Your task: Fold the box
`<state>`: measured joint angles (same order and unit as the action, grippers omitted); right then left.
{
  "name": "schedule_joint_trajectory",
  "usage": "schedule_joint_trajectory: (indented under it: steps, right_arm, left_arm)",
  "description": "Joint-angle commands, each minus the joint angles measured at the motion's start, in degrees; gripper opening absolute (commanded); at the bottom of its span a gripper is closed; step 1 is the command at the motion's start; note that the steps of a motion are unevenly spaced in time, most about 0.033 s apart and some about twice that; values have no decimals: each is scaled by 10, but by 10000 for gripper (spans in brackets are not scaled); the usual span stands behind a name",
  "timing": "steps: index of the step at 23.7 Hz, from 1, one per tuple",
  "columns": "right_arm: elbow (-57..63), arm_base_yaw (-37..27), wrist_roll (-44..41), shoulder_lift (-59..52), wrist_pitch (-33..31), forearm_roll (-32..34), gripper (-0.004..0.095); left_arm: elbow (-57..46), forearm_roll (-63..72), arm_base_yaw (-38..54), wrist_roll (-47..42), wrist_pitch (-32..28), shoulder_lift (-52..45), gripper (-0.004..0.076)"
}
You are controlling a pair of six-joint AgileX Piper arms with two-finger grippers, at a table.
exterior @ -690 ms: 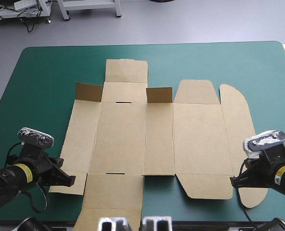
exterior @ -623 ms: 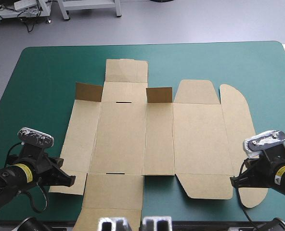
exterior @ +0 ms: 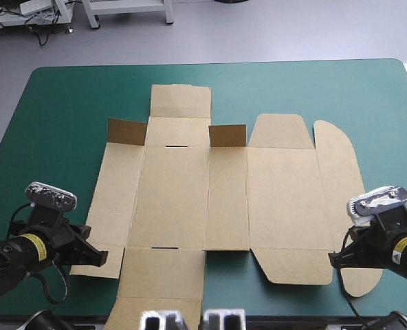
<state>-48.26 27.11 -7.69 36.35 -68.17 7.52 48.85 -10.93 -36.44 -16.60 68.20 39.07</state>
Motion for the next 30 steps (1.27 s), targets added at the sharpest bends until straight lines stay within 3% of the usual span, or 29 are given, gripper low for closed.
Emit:
schedule_joint_trajectory:
  steps: [1,11,19,24,26,28,30]
  right_arm:
    - [-14,-2,0,1,23,6,-19]
    - [-14,-2,0,1,38,2,-19]
    - [-14,-2,21,1,41,5,-19]
    - [-14,-2,47,1,53,5,-19]
    - [-14,-2,48,1,54,5,-19]
    - [-14,-2,48,1,53,-3,-19]
    - [-14,-2,48,1,53,-16,-19]
  left_arm:
    - [13,-1,-4,-13,-26,2,-8]
    - [17,-62,-4,-79,-58,2,17]
    - [17,-9,-4,-56,-80,5,17]
    - [17,10,3,-9,-97,68,18]
    - [17,42,48,32,-115,110,18]
    - [17,168,124,151,-151,142,18]
    - [17,391,256,361,-144,185,17]
